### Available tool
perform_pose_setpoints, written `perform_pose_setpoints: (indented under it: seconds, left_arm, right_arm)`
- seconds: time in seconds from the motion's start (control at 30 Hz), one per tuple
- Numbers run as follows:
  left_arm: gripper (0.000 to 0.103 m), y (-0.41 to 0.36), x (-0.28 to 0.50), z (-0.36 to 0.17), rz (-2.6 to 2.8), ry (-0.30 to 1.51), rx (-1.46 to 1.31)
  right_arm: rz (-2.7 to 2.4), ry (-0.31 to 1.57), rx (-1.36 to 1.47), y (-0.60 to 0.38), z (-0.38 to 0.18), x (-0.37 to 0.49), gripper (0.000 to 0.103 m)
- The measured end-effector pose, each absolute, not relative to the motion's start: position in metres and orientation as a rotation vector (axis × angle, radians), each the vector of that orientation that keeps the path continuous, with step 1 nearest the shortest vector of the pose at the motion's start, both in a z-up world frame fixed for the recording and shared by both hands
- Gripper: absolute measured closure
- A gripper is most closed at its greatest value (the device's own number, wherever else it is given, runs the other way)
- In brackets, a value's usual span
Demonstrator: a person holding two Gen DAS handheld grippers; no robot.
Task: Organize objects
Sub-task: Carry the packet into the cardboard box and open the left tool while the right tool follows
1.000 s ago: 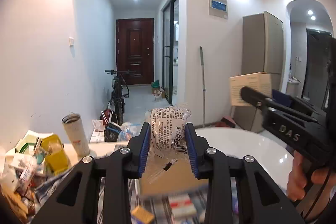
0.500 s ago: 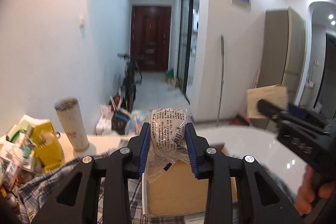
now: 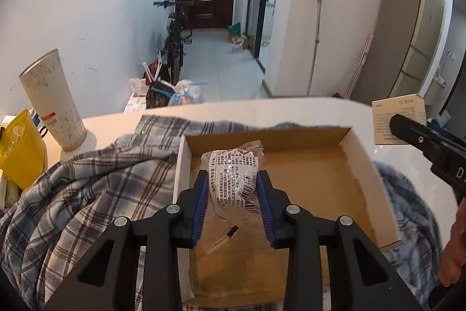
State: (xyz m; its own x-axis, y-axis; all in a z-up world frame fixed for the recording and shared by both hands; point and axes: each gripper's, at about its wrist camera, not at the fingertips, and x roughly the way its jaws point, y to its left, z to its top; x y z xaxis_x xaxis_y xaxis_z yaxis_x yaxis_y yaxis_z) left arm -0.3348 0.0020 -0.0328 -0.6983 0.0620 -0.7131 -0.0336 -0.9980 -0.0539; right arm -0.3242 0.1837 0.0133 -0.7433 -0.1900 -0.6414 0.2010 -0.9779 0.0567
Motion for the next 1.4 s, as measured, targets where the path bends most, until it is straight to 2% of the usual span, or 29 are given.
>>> perform_pose_setpoints:
  seconds: [0.2, 0.57, 0.63, 0.67, 0.7, 0.73, 0.97, 1.03, 1.4]
  left_arm:
    - [0.068, -0.002, -0.344, -0.054, 2.840, -0.016, -1.306]
    - [0.068, -0.002, -0.348, -0.063, 2.814, -0.015, -1.348]
    - [0.061, -0.003, -0.349, -0.064, 2.822, -0.022, -1.363]
    - [0.041, -0.004, -0.349, -0.064, 2.827, -0.037, -1.371]
    - [0.026, -0.006, -0.349, -0.063, 2.822, -0.068, -1.366]
    - [0.022, -0.008, -0.347, -0.061, 2.812, -0.112, -1.348]
    - [0.021, -0.005, -0.328, -0.029, 2.900, -0.090, -1.123]
    - [0.016, -0.003, -0.324, -0.023, 2.921, -0.070, -1.074]
    - [0.015, -0.004, -0.328, -0.028, 2.949, -0.041, -1.124]
  right_arm:
    - [-2.748, -0.003, 1.054, 0.190, 0.003, -0.326, 0.052]
    - [-2.732, -0.004, 1.072, 0.193, 0.003, -0.327, 0.052]
    - [-2.726, -0.008, 1.074, 0.192, 0.003, -0.328, 0.052]
    - [-2.722, -0.010, 1.076, 0.191, 0.003, -0.328, 0.052]
    - [-2.718, -0.013, 1.078, 0.190, 0.003, -0.328, 0.052]
    - [-2.713, -0.017, 1.082, 0.189, 0.003, -0.328, 0.052]
    - [-2.697, 0.008, 1.059, 0.181, 0.005, -0.322, 0.052]
    - [-2.686, 0.010, 1.070, 0.181, 0.003, -0.323, 0.052]
    - [-2.616, 0.142, 1.273, 0.167, -0.040, -0.340, 0.052]
